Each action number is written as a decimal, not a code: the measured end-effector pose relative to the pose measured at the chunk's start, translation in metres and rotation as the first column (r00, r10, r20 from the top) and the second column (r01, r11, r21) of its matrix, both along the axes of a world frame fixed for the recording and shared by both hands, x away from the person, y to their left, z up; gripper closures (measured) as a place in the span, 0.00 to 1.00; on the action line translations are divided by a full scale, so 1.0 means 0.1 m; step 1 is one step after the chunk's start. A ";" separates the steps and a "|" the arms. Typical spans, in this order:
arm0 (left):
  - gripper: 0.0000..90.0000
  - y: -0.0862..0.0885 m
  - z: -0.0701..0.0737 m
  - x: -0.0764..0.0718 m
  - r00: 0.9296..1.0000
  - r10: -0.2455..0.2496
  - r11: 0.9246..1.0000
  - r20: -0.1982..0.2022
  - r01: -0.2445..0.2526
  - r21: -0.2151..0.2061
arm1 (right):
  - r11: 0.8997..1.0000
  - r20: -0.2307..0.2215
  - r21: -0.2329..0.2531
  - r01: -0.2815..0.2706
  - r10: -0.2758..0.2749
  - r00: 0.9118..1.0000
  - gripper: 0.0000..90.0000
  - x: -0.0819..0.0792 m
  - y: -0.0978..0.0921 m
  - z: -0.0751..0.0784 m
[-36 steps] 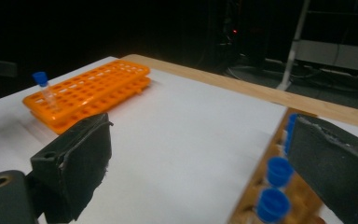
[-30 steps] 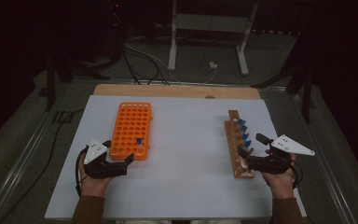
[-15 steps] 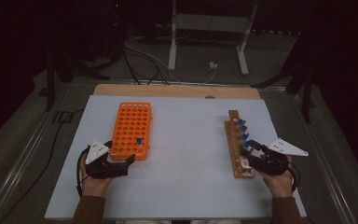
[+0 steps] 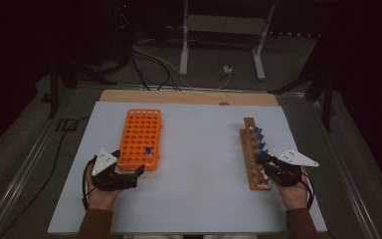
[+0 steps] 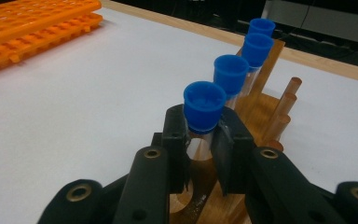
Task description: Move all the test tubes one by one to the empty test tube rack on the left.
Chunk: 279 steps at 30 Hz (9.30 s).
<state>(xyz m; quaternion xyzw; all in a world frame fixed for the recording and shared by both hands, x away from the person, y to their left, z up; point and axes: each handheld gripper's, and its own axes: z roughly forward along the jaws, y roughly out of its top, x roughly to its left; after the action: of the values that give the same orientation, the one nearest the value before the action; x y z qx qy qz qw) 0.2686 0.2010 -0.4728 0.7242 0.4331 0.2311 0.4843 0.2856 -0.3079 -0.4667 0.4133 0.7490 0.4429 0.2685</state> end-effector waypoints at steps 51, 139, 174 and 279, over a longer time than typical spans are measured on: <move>0.01 -0.03 0.03 -0.02 0.998 -0.023 0.999 0.058 0.025 -0.025 | 0.995 0.135 0.079 -0.068 0.057 0.989 0.86 -0.12 0.07 0.69; 0.87 -1.40 0.27 0.09 0.926 -0.373 0.926 0.060 0.367 0.091 | 0.887 -0.029 0.173 -0.428 0.439 0.898 0.75 0.06 1.57 0.51; 0.87 -0.75 0.41 0.13 0.977 -0.202 0.979 0.070 0.201 0.015 | 0.983 0.004 0.104 -0.154 0.154 0.988 0.17 0.04 0.76 0.48; 0.18 0.04 -0.03 0.08 1.000 0.026 0.999 -0.013 -0.026 -0.044 | 0.997 0.002 0.077 0.011 -0.011 1.000 0.03 0.02 0.23 0.31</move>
<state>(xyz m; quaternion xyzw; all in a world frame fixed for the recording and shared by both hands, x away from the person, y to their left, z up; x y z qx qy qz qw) 0.2762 0.2046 -0.4759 0.7090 0.4504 0.2234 0.4946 0.2877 -0.2852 -0.4354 0.4271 0.7286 0.4705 0.2557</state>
